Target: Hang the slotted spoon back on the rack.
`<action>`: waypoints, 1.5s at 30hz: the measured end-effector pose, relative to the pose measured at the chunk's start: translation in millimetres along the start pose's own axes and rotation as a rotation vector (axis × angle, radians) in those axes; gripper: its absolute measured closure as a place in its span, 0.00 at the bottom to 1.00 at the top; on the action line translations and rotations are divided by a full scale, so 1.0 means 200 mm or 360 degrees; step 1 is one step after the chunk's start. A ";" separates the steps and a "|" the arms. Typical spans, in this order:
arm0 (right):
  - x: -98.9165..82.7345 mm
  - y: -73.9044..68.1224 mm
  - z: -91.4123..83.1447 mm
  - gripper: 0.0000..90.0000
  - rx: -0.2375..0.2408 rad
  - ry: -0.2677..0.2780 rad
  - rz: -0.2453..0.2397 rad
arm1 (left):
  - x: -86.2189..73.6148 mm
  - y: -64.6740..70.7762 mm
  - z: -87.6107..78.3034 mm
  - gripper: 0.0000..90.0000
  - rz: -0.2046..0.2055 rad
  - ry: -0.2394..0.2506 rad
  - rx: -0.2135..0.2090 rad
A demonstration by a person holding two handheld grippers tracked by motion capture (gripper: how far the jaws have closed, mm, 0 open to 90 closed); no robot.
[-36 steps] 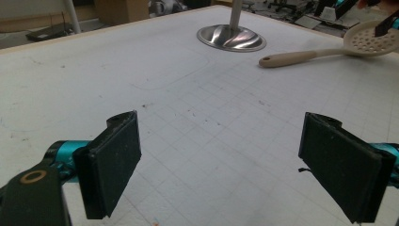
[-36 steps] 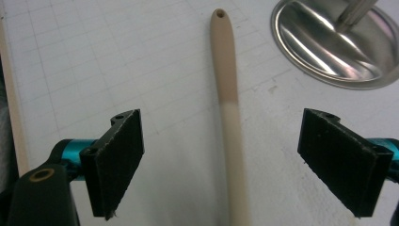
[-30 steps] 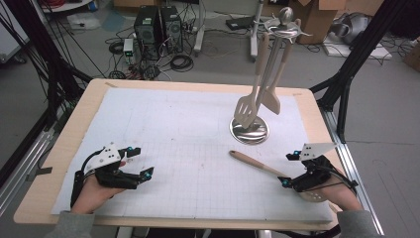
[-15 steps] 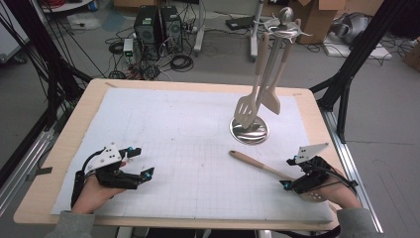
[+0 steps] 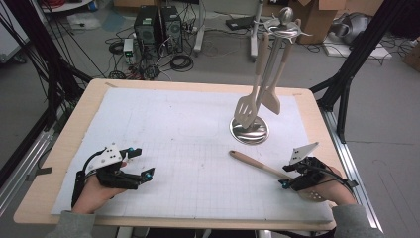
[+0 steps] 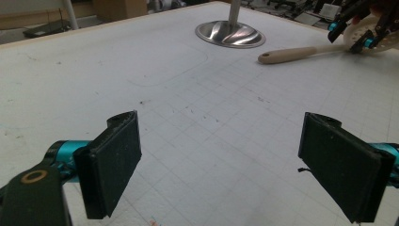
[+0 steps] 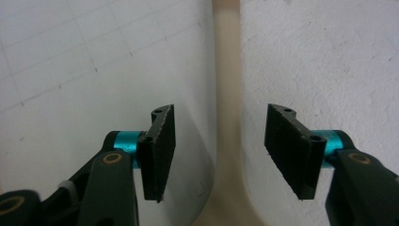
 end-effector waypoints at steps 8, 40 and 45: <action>0.00 0.01 0.02 0.66 -0.0046 -0.0110 0.0000 | 0.00 0.00 0.00 0.16 -0.0002 0.0008 0.0001; -0.03 0.00 -0.06 0.87 -0.0019 0.0100 0.0060 | 0.01 0.00 -0.01 0.16 -0.0004 0.0021 0.0016; -0.03 0.01 -0.10 0.87 0.0006 0.0192 0.0065 | 0.01 0.00 -0.01 0.16 -0.0003 0.0020 0.0021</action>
Point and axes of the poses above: each handheld gripper's, and its own axes: z roughly forward along the jaws, x roughly out of its top, y roughly to its right, the point moved 4 cm from there along z, roughly forward along the jaws, and after that the axes turned 5 degrees about z, right-handed, at the moved point
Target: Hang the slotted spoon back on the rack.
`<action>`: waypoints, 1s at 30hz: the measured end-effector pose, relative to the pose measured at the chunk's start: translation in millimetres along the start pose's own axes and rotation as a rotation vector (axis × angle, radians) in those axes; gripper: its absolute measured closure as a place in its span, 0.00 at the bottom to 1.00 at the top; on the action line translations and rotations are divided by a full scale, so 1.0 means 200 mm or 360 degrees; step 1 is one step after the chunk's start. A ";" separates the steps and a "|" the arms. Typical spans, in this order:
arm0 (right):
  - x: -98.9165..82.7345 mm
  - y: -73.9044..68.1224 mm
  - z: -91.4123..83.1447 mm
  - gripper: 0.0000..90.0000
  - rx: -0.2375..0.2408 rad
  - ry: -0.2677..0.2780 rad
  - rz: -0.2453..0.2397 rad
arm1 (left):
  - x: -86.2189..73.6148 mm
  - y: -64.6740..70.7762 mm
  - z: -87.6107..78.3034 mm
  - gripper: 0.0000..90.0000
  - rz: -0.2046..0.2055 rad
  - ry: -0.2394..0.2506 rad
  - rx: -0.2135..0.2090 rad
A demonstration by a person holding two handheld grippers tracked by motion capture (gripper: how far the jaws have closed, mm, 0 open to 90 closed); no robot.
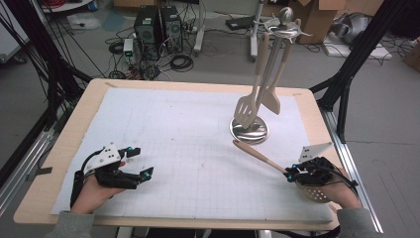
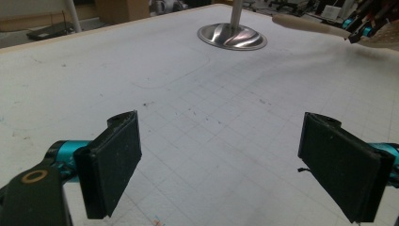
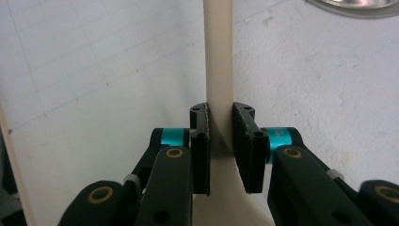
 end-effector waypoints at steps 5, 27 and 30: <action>0.00 0.01 -0.06 0.87 0.0012 0.0082 0.0002 | 0.00 0.00 0.00 0.16 0.0007 0.0006 0.0009; 0.06 0.03 -0.29 0.87 0.0050 0.0461 0.0039 | 0.00 0.00 0.00 0.16 0.0000 0.0000 0.0000; 0.07 0.04 -0.32 0.87 0.0033 0.0524 0.0046 | 0.00 0.00 0.00 0.16 -0.0006 -0.0001 0.0003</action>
Point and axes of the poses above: each handheld gripper's, and its own axes: z roughly forward along the jaws, x roughly out of its top, y roughly to its right, the point moved 4 cm from there along z, roughly forward along the jaws, and after that the axes turned 5 degrees about z, right-handed, at the moved point
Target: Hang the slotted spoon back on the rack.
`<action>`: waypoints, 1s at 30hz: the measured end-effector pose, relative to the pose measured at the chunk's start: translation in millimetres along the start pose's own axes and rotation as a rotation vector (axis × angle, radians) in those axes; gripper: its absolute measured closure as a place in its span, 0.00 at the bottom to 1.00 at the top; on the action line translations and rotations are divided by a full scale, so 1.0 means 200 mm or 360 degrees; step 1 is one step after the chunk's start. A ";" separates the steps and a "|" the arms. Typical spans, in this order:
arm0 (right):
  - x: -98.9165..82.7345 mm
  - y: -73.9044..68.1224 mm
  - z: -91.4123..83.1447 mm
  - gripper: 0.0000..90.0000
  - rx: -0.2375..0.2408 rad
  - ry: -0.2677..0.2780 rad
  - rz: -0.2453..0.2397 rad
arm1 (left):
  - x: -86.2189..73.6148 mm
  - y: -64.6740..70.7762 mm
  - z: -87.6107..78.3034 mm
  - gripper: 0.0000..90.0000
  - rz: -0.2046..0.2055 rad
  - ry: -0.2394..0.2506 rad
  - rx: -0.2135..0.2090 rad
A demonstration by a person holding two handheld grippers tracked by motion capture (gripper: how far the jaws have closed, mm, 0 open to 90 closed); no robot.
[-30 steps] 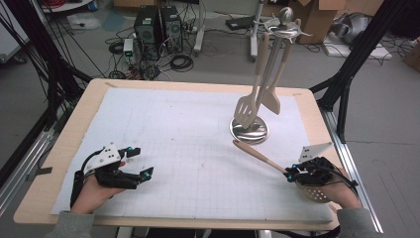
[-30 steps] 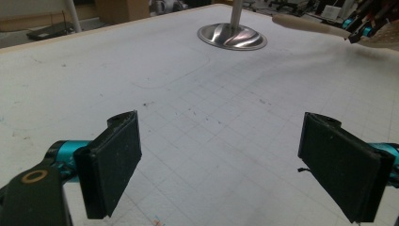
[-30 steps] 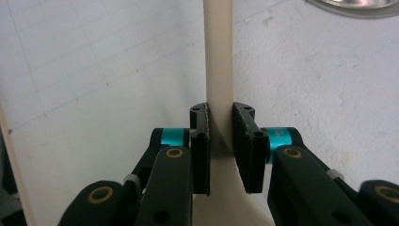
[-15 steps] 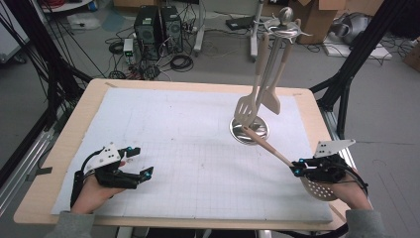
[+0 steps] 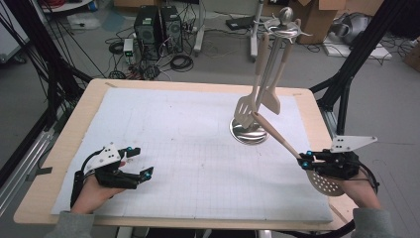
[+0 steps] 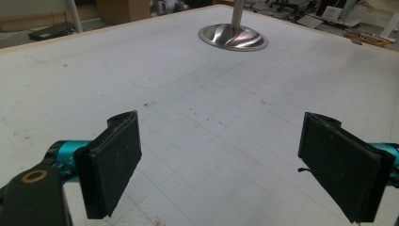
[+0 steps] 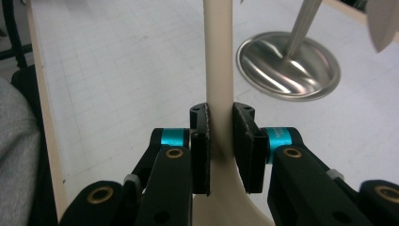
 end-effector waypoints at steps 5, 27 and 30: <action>0.03 0.01 -0.04 0.87 -0.0024 0.0088 0.0025 | 0.00 0.00 0.00 0.16 0.0005 -0.0004 -0.0003; 0.14 0.07 -0.18 0.87 -0.0134 0.0346 0.0077 | 0.00 0.00 0.00 0.16 0.0000 -0.0005 -0.0008; 0.15 0.07 -0.19 0.87 -0.0147 0.0356 0.0089 | -0.01 0.00 0.00 0.16 -0.0005 -0.0005 -0.0006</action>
Point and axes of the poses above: each handheld gripper's, and its own axes: z roughly forward along the jaws, x roughly out of its top, y roughly to its right, the point moved 4 cm from there along z, roughly forward along the jaws, and after that the axes turned 5 degrees about z, right-handed, at the moved point
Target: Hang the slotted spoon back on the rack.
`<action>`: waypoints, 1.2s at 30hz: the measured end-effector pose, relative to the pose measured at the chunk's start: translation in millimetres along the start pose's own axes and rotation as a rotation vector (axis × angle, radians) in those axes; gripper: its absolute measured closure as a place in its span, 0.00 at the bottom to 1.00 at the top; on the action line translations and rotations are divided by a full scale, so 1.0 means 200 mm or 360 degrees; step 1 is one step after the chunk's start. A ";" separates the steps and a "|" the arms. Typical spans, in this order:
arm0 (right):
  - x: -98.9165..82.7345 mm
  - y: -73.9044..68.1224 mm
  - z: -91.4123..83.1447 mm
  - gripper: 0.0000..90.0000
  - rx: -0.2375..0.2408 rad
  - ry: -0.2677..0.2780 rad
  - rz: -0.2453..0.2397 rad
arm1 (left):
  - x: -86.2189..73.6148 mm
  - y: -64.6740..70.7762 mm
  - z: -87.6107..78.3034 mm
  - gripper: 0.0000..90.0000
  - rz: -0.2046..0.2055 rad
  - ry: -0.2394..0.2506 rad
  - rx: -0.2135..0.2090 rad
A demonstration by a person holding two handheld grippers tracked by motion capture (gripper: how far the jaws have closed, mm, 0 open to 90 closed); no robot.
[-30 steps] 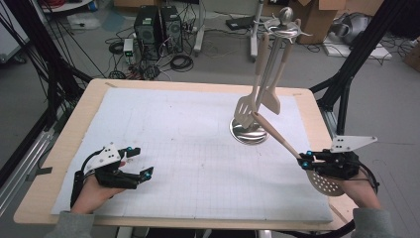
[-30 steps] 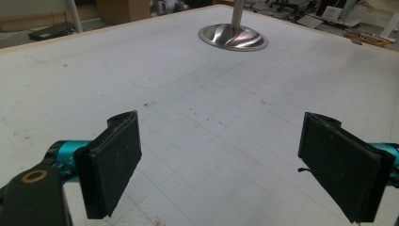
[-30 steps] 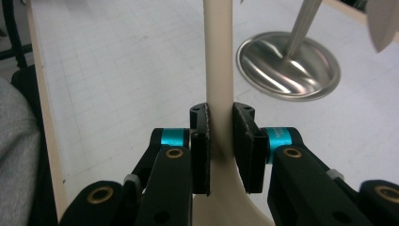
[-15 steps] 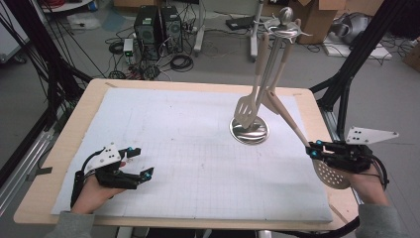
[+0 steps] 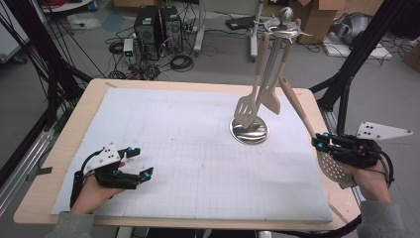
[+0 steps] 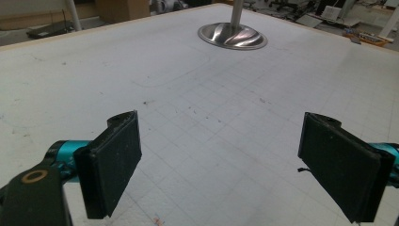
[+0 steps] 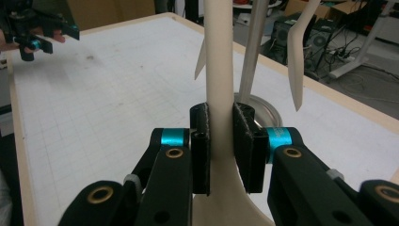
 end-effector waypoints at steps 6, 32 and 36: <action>0.03 0.03 -0.02 0.87 -0.0010 0.0074 0.0036 | 0.00 0.00 -0.01 0.16 -0.0004 0.0004 0.0005; 0.14 0.16 -0.06 0.87 -0.0009 0.0185 0.0123 | -0.04 -0.02 -0.09 0.16 -0.0042 0.0009 0.0055; 0.15 0.18 -0.05 0.87 -0.0019 0.0205 0.0132 | -0.05 -0.02 -0.12 0.16 -0.0047 0.0008 0.0070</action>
Point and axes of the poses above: each handheld gripper's, and its own axes: z roughly forward along the jaws, x roughly out of its top, y roughly to its right, the point moved 4 cm from there along z, roughly forward along the jaws, and after that the axes turned 5 degrees about z, right-handed, at the moved point
